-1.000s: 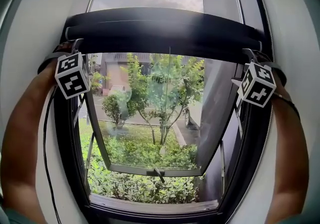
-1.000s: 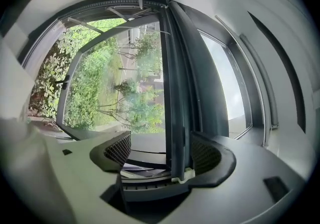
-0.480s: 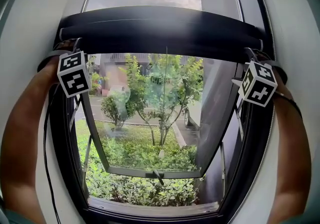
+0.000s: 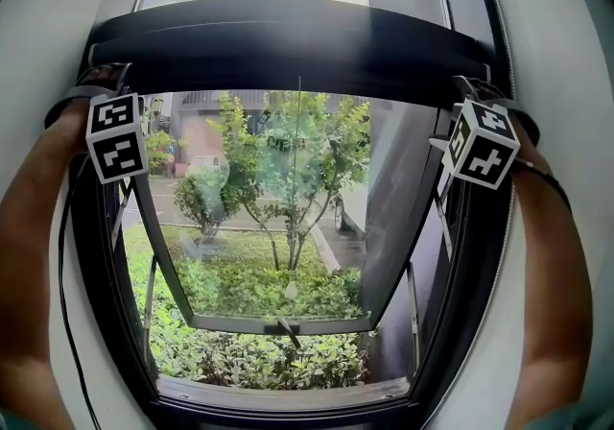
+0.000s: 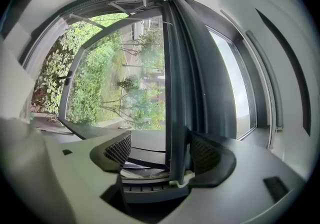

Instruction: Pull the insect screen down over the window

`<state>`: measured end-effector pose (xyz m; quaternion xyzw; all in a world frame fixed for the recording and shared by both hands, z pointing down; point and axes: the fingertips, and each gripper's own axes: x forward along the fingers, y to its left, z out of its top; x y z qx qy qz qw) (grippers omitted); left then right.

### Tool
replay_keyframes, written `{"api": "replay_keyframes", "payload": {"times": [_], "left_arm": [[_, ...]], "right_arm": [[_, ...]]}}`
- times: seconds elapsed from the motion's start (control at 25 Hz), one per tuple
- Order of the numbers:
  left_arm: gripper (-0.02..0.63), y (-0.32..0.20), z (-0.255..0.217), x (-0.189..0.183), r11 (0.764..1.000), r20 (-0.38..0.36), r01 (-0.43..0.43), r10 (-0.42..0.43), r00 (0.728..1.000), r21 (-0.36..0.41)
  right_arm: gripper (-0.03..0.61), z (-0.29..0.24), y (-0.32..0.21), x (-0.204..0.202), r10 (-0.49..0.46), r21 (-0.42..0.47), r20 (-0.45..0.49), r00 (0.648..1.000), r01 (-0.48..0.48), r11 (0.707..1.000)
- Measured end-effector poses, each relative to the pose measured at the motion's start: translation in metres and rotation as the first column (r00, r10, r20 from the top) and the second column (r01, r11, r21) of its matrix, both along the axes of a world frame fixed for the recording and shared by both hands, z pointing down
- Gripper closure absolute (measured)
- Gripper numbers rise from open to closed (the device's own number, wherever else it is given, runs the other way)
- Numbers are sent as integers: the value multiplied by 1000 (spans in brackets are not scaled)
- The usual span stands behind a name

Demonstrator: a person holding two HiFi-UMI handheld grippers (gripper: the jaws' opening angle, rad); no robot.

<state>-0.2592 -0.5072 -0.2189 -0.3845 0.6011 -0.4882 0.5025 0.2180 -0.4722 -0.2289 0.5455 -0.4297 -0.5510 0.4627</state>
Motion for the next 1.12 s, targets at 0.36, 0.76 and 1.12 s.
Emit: {"api": "replay_keyframes", "payload": {"times": [0.36,0.76,1.12], "left_arm": [[147,2,8,0,1000,-8,-17,17,1000,16],[147,6,48,0,998,-6,-29,29,1000,-46],[147,11,97,0,995,-9,-67,66,998,-74]], "right_arm": [[230,12,6,-1,8,-40,14,1000,-8,999],[230,51,8,0,14,-101,4,1000,-13,995],[232,101,13,1,47,-217,-5,999,-47,975]]}}
